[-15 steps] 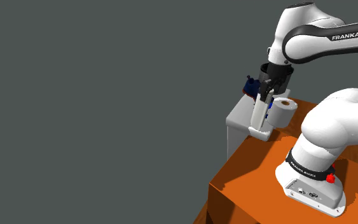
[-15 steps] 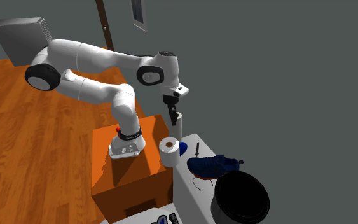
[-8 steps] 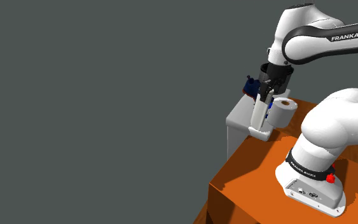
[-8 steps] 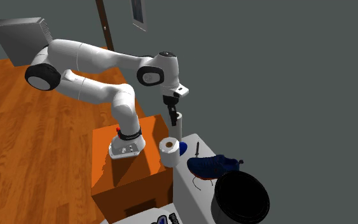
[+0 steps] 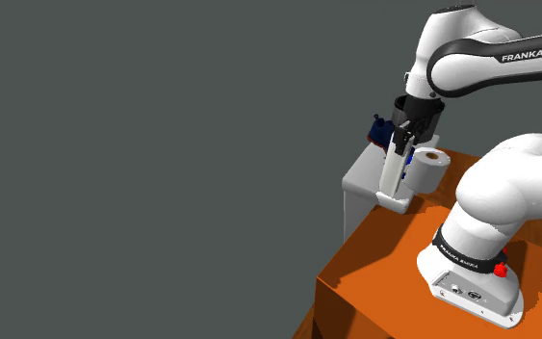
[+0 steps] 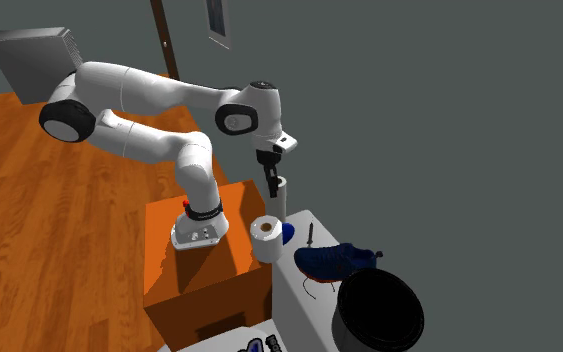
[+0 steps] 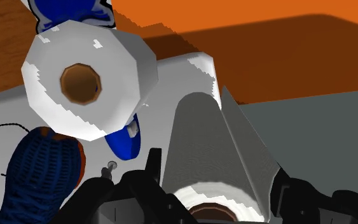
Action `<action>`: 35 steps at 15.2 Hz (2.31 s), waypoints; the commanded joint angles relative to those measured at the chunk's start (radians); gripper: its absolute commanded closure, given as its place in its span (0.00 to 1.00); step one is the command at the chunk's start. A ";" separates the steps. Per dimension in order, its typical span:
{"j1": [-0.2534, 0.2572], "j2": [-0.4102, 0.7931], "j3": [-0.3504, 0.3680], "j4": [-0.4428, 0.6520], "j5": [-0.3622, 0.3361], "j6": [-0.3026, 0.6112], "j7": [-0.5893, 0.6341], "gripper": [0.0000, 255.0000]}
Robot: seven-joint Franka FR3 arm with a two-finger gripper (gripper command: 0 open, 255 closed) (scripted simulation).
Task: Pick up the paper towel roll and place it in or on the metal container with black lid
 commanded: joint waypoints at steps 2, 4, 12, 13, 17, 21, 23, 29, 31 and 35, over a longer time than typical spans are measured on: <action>-0.001 0.000 0.000 -0.001 -0.002 0.000 -0.001 1.00; 0.004 -0.006 0.009 0.023 0.009 -0.030 -0.003 1.00; 0.024 -0.015 0.041 0.126 0.046 -0.140 -0.008 1.00; 0.027 -0.015 0.045 0.139 0.050 -0.153 -0.009 1.00; 0.035 -0.010 0.059 0.194 0.065 -0.202 -0.012 1.00; 0.042 -0.001 0.072 0.250 0.079 -0.249 -0.015 1.00; 0.046 0.005 0.078 0.279 0.085 -0.272 -0.017 1.00; 0.054 0.028 0.094 0.369 0.102 -0.338 -0.022 1.00; 0.057 0.037 0.099 0.400 0.107 -0.360 -0.024 1.00; 0.062 0.057 0.108 0.463 0.117 -0.403 -0.028 1.00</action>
